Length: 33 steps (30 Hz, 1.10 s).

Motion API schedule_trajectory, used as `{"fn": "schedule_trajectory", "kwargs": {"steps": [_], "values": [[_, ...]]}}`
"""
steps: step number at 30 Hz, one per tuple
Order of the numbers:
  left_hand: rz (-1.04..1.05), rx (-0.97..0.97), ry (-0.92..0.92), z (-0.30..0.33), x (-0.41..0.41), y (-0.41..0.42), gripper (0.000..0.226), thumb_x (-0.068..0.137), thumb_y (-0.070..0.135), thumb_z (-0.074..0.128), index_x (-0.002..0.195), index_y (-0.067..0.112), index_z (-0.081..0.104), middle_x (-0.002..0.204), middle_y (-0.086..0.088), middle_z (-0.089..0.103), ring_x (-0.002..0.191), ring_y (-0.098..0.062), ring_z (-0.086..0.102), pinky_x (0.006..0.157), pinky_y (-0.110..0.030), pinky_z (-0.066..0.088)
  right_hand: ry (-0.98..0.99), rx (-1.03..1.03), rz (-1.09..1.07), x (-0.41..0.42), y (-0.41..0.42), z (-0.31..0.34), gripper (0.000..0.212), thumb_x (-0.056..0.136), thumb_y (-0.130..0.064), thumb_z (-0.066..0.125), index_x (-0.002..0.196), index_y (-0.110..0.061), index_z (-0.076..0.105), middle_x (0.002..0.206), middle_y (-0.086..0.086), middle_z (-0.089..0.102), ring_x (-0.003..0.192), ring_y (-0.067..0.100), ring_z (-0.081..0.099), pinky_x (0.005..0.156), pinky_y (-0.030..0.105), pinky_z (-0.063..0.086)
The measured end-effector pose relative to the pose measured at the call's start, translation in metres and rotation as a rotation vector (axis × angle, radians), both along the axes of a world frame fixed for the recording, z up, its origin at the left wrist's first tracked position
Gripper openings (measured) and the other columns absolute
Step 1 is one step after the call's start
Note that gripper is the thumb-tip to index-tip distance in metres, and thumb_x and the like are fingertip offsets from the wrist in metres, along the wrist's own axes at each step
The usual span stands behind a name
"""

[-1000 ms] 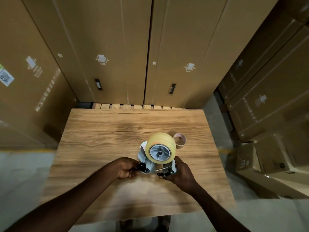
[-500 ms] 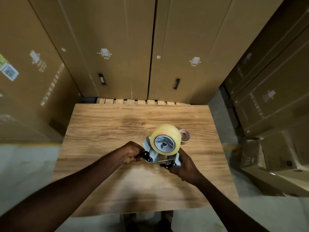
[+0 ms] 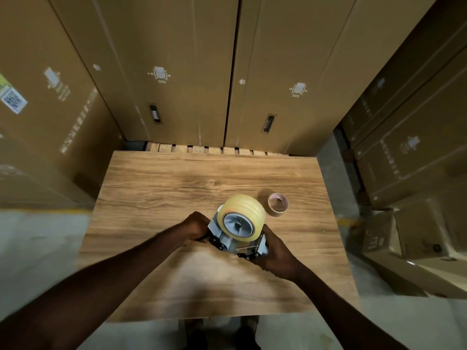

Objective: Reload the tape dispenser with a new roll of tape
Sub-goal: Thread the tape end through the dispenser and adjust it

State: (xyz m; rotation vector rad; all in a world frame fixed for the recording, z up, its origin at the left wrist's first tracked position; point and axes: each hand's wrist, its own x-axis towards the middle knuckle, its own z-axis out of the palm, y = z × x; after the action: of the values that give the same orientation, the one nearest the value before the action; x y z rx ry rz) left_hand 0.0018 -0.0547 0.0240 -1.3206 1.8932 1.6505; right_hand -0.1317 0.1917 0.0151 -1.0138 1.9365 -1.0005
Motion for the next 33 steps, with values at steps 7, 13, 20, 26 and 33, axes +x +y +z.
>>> {"fn": "schedule_trajectory", "kwargs": {"steps": [7,13,20,26,33], "values": [[-0.208,-0.290,0.140,-0.015,0.014,-0.025,0.016,0.083,0.005,0.077,0.080,-0.011,0.076,0.057,-0.011,0.064,0.043,0.001,0.052,0.054,-0.020,0.040,0.023,0.034,-0.037,0.004,0.021,-0.010,0.075,0.084,-0.022,0.091,0.144,-0.033,0.048,0.131,-0.009,0.072,0.120,0.014,0.071,0.099,0.043,0.060],[-0.242,-0.457,0.212,-0.029,0.013,-0.036,0.014,0.084,-0.003,0.072,0.077,-0.015,0.070,0.087,-0.026,0.075,0.072,-0.028,0.069,0.070,-0.034,0.052,-0.062,0.005,-0.093,0.009,0.035,-0.010,0.074,0.085,-0.046,0.087,0.146,-0.047,0.045,0.131,-0.015,0.071,0.118,0.006,0.071,0.094,0.022,0.057],[-0.281,-0.522,0.245,-0.052,0.008,-0.032,0.009,0.082,-0.012,0.062,0.076,-0.015,0.068,0.088,-0.027,0.075,0.091,-0.037,0.071,0.081,-0.042,0.052,-0.004,0.012,-0.103,0.003,0.041,-0.024,0.074,0.086,-0.034,0.088,0.146,-0.038,0.045,0.133,-0.013,0.070,0.123,0.012,0.070,0.102,0.032,0.058],[-0.267,-0.543,0.168,-0.067,0.002,-0.050,0.011,0.087,-0.002,0.069,0.081,-0.011,0.069,0.094,-0.026,0.073,0.094,-0.036,0.069,0.083,-0.044,0.053,0.037,0.106,-0.082,-0.004,0.059,-0.044,0.068,0.085,-0.025,0.087,0.141,-0.027,0.048,0.122,-0.014,0.073,0.112,0.006,0.073,0.092,0.026,0.059],[-0.344,-0.560,0.122,-0.083,0.001,-0.036,0.007,0.087,-0.001,0.061,0.088,-0.004,0.067,0.098,-0.019,0.071,0.099,-0.034,0.064,0.078,-0.034,0.043,0.064,0.153,-0.094,0.004,0.076,-0.072,0.068,0.084,-0.017,0.088,0.140,-0.016,0.050,0.120,-0.012,0.072,0.108,0.008,0.073,0.090,0.040,0.059]]}}
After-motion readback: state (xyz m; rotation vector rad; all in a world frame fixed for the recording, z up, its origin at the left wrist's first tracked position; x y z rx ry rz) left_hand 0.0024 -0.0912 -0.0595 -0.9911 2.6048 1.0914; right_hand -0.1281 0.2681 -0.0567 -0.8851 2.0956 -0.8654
